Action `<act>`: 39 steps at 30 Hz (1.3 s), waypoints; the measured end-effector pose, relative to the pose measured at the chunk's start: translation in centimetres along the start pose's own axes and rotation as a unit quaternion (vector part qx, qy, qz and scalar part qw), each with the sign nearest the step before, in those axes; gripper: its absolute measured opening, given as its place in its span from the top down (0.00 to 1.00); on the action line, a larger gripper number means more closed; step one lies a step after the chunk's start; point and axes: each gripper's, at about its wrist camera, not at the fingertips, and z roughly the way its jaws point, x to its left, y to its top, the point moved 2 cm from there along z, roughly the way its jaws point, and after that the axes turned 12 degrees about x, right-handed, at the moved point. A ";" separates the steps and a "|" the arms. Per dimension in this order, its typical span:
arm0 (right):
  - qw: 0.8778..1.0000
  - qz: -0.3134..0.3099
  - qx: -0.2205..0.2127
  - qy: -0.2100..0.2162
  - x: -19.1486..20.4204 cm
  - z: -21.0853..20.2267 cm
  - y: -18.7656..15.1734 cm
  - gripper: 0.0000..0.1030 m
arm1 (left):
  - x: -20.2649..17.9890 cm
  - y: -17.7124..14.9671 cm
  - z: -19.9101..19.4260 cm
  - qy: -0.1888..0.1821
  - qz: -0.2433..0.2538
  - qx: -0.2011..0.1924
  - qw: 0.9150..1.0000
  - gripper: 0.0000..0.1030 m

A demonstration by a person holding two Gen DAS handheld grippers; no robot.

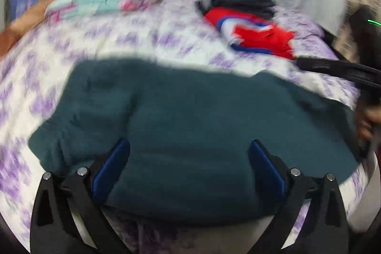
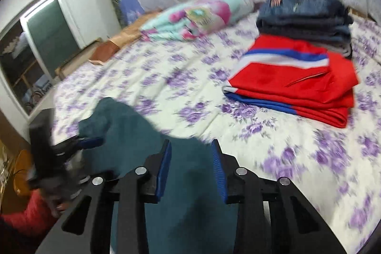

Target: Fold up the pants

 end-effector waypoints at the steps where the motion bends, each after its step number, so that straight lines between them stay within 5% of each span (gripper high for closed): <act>1: 1.000 -0.001 0.011 -0.005 -0.2 0.9 0.3 0.67 | 0.1 -0.3 0.1 -0.003 0.001 -0.001 1.000 0.04; 7: 0.997 -0.034 0.060 -0.029 0.8 4.6 0.4 0.68 | 0.4 -0.9 0.0 -0.020 0.008 -0.005 1.000 0.04; 10: 0.996 -0.054 0.054 -0.042 1.5 4.6 -0.2 0.89 | 0.5 -1.1 -0.2 -0.032 0.004 -0.010 0.999 0.04; 13: 0.996 -0.066 0.024 -0.048 1.9 3.2 0.6 0.90 | 0.7 -0.9 -0.1 -0.038 0.001 -0.009 0.999 0.04; 17: 0.998 -0.026 0.042 -0.047 -0.3 4.5 1.4 0.90 | 0.1 -0.9 0.2 -0.014 0.014 -0.001 1.000 0.04; 20: 0.996 -0.021 0.066 -0.056 -0.7 6.0 1.4 0.77 | -0.3 -0.9 0.4 0.002 0.021 0.006 1.000 0.04; 21: 0.996 -0.016 0.061 -0.066 -0.8 5.6 1.6 0.60 | -0.3 -0.9 0.5 0.006 0.023 0.007 1.000 0.04; 22: 0.995 -0.010 0.054 -0.078 -0.9 5.1 1.6 0.54 | -0.3 -0.9 0.5 0.008 0.024 0.008 1.000 0.04; 27: 0.998 -0.019 -0.014 -0.059 1.0 0.4 0.0 0.54 | -0.2 -0.9 0.4 0.002 0.020 0.006 1.000 0.04; 29: 0.999 -0.034 -0.012 -0.041 2.2 0.1 -1.0 0.46 | -0.2 -0.9 0.4 0.003 0.019 0.006 1.000 0.04; 31: 0.999 -0.038 0.017 -0.014 3.0 1.4 -2.1 0.32 | -0.3 -0.9 0.5 0.005 0.020 0.007 1.000 0.04; 33: 0.998 -0.021 0.066 -0.010 2.3 4.7 -2.9 0.30 | -0.4 -0.9 0.5 0.009 0.021 0.008 1.000 0.04; 36: 0.999 0.016 0.048 0.013 1.7 3.4 -2.2 0.25 | -0.4 -0.9 0.6 0.013 0.023 0.009 1.000 0.04; 39: 0.997 0.068 0.002 0.037 0.8 0.1 -3.2 0.08 | -0.5 -0.9 0.6 0.018 0.025 0.010 0.999 0.04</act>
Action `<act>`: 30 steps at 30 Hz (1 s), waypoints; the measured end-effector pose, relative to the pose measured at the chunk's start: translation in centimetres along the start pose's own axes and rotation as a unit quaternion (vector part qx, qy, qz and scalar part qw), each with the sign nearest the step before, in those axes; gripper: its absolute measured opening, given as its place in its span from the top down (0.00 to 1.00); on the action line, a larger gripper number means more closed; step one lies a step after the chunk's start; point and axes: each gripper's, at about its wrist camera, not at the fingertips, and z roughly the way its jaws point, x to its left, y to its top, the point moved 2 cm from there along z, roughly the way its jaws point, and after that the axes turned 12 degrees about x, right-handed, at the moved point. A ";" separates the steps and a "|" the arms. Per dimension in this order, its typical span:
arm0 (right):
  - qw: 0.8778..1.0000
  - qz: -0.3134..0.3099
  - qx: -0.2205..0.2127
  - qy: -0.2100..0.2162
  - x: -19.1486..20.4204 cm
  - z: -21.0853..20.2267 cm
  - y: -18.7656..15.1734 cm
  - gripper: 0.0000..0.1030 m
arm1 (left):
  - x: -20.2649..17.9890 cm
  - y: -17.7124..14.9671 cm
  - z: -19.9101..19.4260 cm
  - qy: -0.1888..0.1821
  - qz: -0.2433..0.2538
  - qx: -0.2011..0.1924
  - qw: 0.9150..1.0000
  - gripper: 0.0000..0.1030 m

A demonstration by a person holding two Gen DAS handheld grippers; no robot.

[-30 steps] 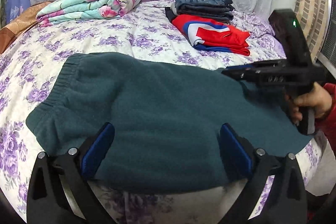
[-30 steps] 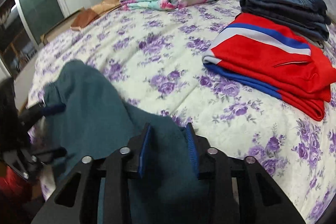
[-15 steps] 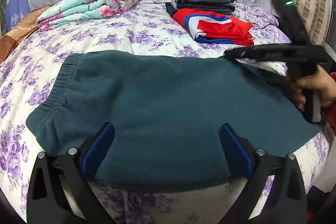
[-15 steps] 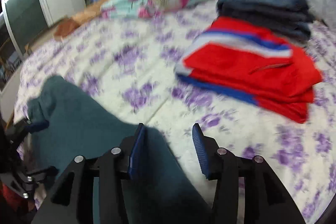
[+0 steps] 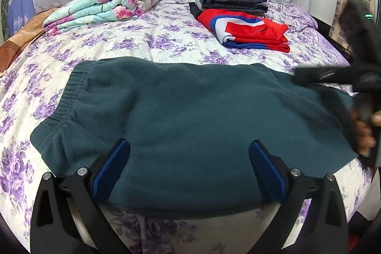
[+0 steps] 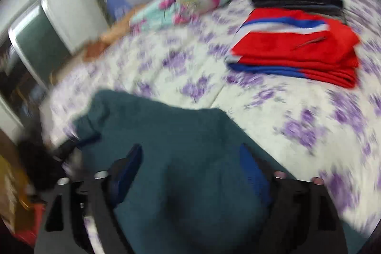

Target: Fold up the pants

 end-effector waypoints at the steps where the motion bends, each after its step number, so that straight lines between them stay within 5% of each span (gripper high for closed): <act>1: 1.000 0.005 -0.015 0.020 -0.3 -1.2 -0.9 0.03 | 0.0 0.0 0.0 0.001 0.001 0.000 1.000 0.04; 3: 0.998 0.017 -0.032 0.047 -1.8 -2.8 -3.4 0.03 | 0.0 0.0 0.1 0.003 0.001 0.001 1.000 0.04; 5: 0.998 0.043 -0.004 0.045 -3.7 -1.9 -4.9 0.03 | -0.1 0.0 0.1 0.004 0.001 0.001 1.000 0.04; 8: 0.991 0.060 -0.028 0.115 -6.1 -2.8 -5.9 0.04 | -0.1 0.0 0.1 0.006 0.001 0.002 1.000 0.04; 13: 0.985 0.095 -0.089 0.113 -7.4 -9.2 -8.9 0.04 | -0.2 -0.1 0.1 0.013 0.005 0.003 1.000 0.04; 16: 0.979 0.156 -0.124 0.049 -12.7 -13.6 -13.0 0.03 | -0.2 -0.1 0.1 0.012 0.004 0.003 1.000 0.04; 17: 0.969 0.205 -0.132 0.027 -15.6 -14.9 -14.9 0.04 | -0.2 -0.1 0.1 0.011 0.004 0.002 1.000 0.04; 19: 0.949 0.258 -0.171 0.058 -19.6 -17.4 -18.2 0.29 | -0.2 -0.1 0.0 0.007 0.003 0.000 1.000 0.04; 20: 0.930 0.295 -0.207 0.075 -21.6 -19.8 -20.5 0.29 | -0.2 -0.1 0.0 0.006 0.002 0.000 1.000 0.04; 24: 0.860 0.383 -0.332 -0.056 -23.1 -28.2 -27.4 0.03 | -0.1 -0.1 0.0 0.007 0.001 -0.001 1.000 0.04; 25: 0.850 0.391 -0.346 -0.067 -22.9 -29.3 -28.8 0.03 | -0.2 -0.1 0.0 0.007 0.001 -0.001 1.000 0.04; 30: 0.859 0.401 -0.317 0.023 -21.2 -28.5 -33.1 0.03 | 0.0 -0.1 -0.1 0.006 -0.003 -0.004 1.000 0.04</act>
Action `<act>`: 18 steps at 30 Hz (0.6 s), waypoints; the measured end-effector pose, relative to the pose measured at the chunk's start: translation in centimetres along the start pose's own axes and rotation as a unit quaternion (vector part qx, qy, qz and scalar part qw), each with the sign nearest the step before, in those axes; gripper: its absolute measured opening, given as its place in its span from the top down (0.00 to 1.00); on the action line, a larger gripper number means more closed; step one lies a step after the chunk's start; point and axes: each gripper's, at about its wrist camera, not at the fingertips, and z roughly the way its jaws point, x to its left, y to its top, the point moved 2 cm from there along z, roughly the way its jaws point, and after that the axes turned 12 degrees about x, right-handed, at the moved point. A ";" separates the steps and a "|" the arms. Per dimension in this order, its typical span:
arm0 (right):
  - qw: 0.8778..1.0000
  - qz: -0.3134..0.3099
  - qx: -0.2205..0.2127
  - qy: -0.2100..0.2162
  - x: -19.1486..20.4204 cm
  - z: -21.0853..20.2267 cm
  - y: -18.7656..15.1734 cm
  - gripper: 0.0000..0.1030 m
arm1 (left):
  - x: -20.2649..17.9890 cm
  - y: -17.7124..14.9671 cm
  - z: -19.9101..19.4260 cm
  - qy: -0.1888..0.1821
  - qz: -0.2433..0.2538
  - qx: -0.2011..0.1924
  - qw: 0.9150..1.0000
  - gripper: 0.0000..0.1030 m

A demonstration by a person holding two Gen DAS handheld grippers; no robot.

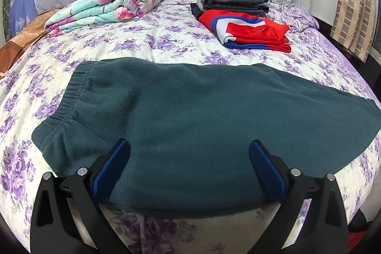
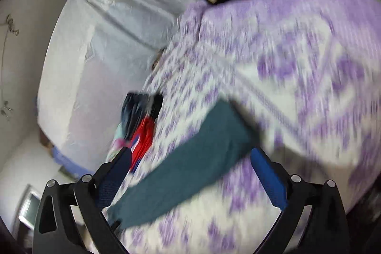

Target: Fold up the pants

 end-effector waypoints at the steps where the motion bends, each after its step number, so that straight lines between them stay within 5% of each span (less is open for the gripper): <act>1: 1.000 0.006 0.011 0.010 0.0 0.6 -0.6 0.03 | 0.0 0.0 0.0 0.000 0.000 0.000 1.000 0.04; 10: 0.995 0.060 0.041 0.069 -2.1 3.1 0.2 0.03 | -0.1 -0.1 -0.1 0.008 0.001 -0.002 1.000 0.04; 18: 0.996 0.001 0.067 -0.066 0.7 4.6 1.4 0.04 | 0.0 -0.2 -0.2 0.002 -0.003 -0.008 1.000 0.04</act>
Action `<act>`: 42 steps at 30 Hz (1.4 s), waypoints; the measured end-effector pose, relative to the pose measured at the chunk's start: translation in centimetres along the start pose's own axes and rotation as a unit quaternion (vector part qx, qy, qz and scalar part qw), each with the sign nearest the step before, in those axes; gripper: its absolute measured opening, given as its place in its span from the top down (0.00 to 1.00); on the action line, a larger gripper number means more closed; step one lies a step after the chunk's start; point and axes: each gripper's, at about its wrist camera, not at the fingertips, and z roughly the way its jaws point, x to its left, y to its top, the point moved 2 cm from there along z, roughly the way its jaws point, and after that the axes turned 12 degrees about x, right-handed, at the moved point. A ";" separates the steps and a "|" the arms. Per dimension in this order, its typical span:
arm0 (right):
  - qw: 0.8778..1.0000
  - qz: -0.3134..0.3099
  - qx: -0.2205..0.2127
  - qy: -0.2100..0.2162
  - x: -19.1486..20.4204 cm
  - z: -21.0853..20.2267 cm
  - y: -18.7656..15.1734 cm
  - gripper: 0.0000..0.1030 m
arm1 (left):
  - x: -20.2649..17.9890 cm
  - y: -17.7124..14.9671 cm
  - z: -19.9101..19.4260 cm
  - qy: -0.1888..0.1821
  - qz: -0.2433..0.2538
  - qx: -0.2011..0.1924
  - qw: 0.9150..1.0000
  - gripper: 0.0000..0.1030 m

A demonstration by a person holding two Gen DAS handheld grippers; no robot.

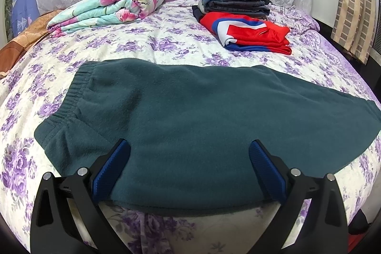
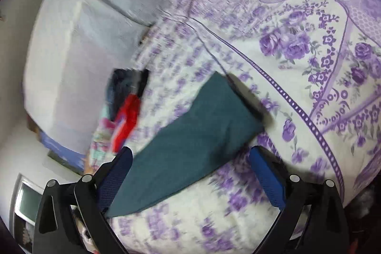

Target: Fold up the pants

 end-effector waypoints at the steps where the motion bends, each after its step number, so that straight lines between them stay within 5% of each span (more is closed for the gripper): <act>1: 1.000 0.012 0.006 -0.001 -0.5 0.6 0.5 0.03 | 0.0 0.0 0.0 -0.002 -0.001 -0.001 1.000 0.04; 6: 0.999 -0.016 -0.022 -0.027 0.8 1.8 2.0 0.05 | 0.1 0.0 -0.1 -0.009 -0.004 -0.005 1.000 0.04; 8: 0.998 -0.035 -0.042 -0.043 1.0 2.6 2.5 0.26 | 0.2 -0.1 -0.2 -0.011 -0.006 -0.007 1.000 0.04; 10: 0.996 -0.039 -0.059 -0.048 0.6 3.2 2.7 0.69 | 0.2 -0.1 -0.2 -0.014 -0.007 -0.008 1.000 0.04; 13: 0.997 -0.019 -0.072 -0.022 -1.0 3.4 2.0 0.93 | 0.3 -0.1 -0.2 -0.015 -0.007 -0.008 1.000 0.04; 18: 0.994 -0.059 -0.089 -0.034 -0.3 2.9 1.2 0.94 | 0.2 -0.1 -0.2 -0.010 -0.005 -0.006 1.000 0.04; 23: 0.984 -0.155 -0.091 -0.016 6.7 3.5 -0.5 0.95 | 0.2 -0.1 -0.2 -0.013 -0.008 -0.009 1.000 0.04; 35: 0.934 -0.346 0.083 0.038 25.4 18.9 -7.7 0.95 | 1.1 -0.4 -0.8 -0.054 -0.029 -0.031 0.998 0.04; 42: 0.905 -0.391 0.165 0.003 28.2 25.5 -13.3 0.94 | 1.5 -0.5 -1.1 -0.070 -0.035 -0.039 0.996 0.04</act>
